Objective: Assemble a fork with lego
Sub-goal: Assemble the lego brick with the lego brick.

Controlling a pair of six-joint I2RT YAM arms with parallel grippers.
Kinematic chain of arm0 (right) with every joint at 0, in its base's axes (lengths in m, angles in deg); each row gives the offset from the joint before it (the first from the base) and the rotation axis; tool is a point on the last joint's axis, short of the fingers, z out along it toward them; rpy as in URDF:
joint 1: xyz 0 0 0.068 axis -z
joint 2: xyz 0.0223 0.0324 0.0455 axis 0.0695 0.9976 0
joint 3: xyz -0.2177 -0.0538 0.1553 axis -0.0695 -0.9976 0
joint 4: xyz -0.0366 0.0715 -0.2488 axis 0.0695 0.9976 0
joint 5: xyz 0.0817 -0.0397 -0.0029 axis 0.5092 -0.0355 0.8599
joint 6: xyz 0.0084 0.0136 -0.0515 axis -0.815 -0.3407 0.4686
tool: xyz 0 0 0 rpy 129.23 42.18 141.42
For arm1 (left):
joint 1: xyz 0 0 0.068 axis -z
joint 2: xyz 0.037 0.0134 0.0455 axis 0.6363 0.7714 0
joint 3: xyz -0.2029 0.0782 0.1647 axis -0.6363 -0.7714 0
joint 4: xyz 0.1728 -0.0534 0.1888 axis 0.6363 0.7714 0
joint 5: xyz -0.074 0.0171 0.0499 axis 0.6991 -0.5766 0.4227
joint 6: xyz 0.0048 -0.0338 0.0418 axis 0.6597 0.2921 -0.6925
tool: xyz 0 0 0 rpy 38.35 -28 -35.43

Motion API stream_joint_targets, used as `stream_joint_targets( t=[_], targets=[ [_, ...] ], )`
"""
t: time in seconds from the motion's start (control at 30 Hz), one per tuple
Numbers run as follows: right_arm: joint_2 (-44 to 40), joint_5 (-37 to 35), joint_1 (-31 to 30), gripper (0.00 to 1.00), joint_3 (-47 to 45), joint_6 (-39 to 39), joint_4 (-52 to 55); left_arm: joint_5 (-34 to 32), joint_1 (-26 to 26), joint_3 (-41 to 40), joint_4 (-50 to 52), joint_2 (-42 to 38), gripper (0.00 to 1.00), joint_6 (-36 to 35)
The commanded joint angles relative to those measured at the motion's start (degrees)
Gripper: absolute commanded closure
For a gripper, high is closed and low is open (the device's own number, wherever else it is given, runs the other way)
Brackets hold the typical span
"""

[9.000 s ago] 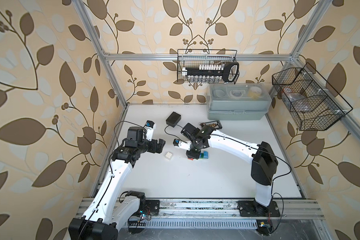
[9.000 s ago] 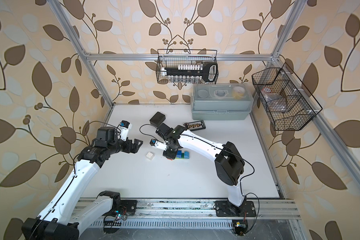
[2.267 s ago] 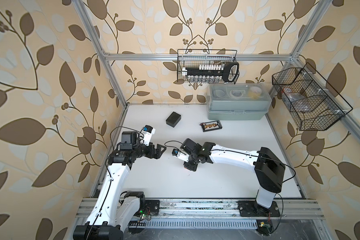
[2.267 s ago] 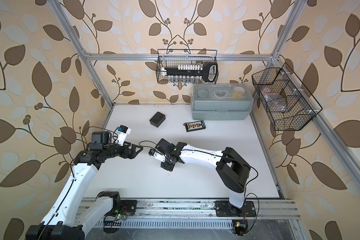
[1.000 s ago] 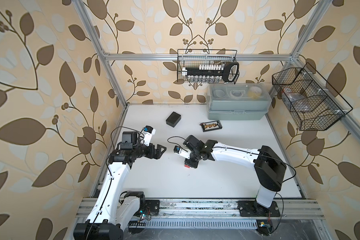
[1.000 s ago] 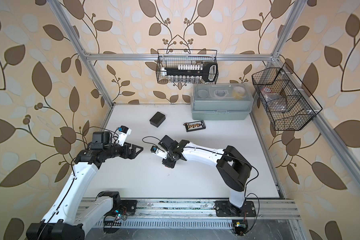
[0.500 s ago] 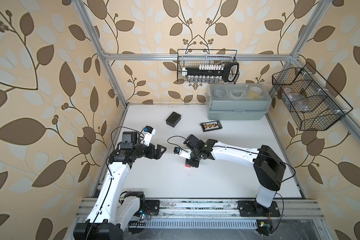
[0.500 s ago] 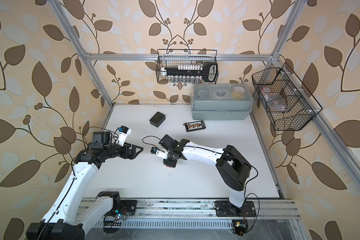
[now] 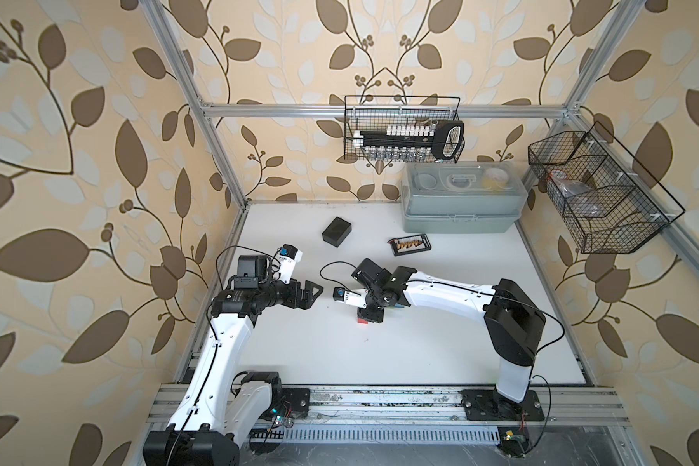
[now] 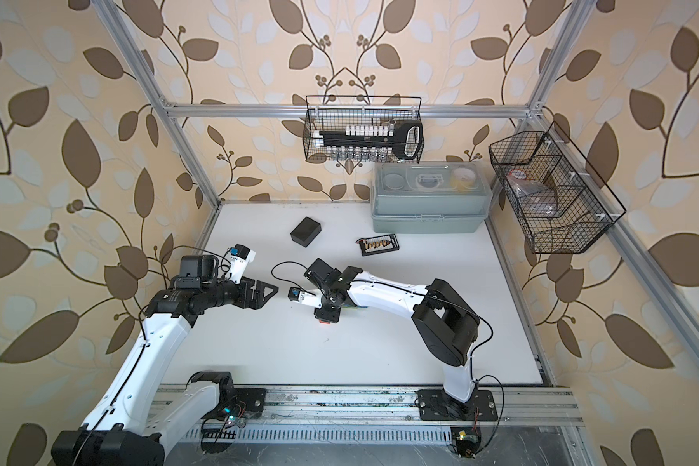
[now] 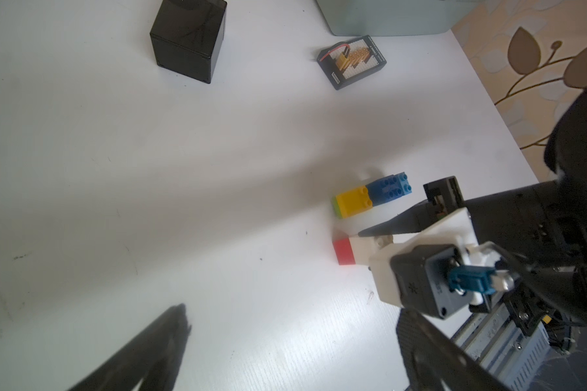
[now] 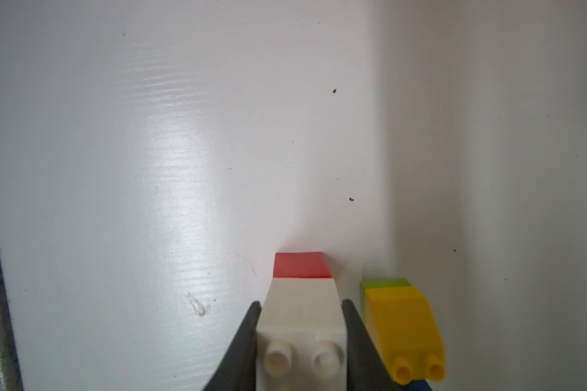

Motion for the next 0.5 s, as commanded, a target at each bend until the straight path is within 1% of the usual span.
stream_joint_targets(
  t=[0.0, 0.13, 0.37, 0.47],
  targets=[
    [8.1, -2.2, -0.5, 1.00, -1.8, 2.5, 12.6, -0.2, 0.5, 1.4, -0.1, -0.3, 0.01, -0.7],
    [9.5, -3.0, -0.7, 1.00, 0.0, 3.6, 15.4, -0.4, 0.5, 1.3, -0.1, -0.6, 0.01, -0.8],
    [8.7, -1.9, -0.7, 1.00, -2.5, 1.4, 13.0, -0.5, 0.5, 1.0, -0.2, -0.7, 0.01, -0.8],
    [7.2, -1.2, -0.7, 0.94, -3.8, -0.1, 11.4, -0.5, 0.5, 1.1, -0.1, -0.6, 0.01, -0.8]
  ],
)
